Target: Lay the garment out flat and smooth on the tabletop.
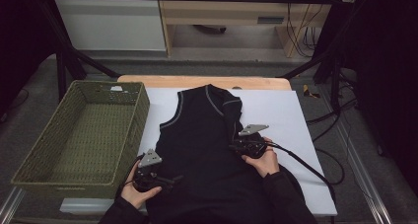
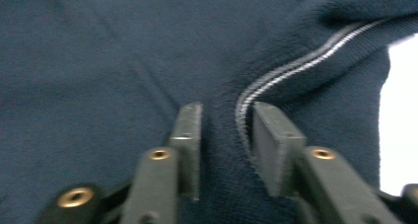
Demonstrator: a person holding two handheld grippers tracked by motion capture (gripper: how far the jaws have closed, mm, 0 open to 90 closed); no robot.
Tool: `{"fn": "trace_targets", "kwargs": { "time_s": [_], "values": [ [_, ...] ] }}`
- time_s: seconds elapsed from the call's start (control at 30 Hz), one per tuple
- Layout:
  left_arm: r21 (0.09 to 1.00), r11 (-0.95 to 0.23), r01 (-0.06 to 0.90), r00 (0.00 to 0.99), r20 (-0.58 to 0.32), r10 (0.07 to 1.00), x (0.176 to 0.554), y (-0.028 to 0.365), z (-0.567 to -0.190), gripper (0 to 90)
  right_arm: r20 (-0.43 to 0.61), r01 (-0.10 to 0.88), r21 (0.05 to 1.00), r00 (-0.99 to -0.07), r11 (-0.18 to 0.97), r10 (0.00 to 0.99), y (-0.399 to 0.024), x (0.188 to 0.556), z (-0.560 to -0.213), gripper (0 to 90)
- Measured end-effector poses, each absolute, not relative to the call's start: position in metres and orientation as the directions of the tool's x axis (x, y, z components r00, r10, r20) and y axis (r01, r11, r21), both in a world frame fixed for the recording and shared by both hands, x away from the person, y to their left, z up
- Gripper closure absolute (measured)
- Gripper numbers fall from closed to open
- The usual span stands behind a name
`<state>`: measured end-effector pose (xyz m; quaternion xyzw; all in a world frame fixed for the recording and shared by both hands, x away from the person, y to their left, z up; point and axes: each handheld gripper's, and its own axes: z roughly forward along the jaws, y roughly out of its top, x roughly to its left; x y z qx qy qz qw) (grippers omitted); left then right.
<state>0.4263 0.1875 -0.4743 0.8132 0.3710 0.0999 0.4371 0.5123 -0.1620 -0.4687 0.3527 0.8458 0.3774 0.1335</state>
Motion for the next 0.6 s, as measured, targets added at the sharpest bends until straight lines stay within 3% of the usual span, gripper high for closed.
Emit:
{"fn": "trace_targets", "kwargs": {
  "time_s": [0.17, 0.27, 0.43, 0.6],
  "values": [
    [0.786, -0.344, 0.514, 0.707, -0.162, 0.688, 0.426, 0.187, -0.475, 0.0, 0.113, 0.480, 0.798, -0.714, 0.365, 0.691, -0.178, 0.508, -0.440, 53.2],
    [0.785, -0.343, 0.515, 0.706, -0.161, 0.690, 0.427, 0.187, -0.475, 0.0, 0.116, 0.479, 0.827, -0.659, 0.296, 0.743, -0.191, 0.514, -0.424, 53.9],
    [0.788, -0.337, 0.516, 0.704, -0.165, 0.691, 0.427, 0.187, -0.474, 0.0, 0.130, 0.544, 0.800, -0.568, 0.252, 0.813, -0.196, 0.540, -0.431, 54.6],
    [0.785, -0.339, 0.518, 0.702, -0.165, 0.693, 0.428, 0.189, -0.475, 0.0, 0.164, 0.606, 0.747, -0.566, 0.273, 0.808, -0.178, 0.560, -0.450, 59.5]
  ]
}}
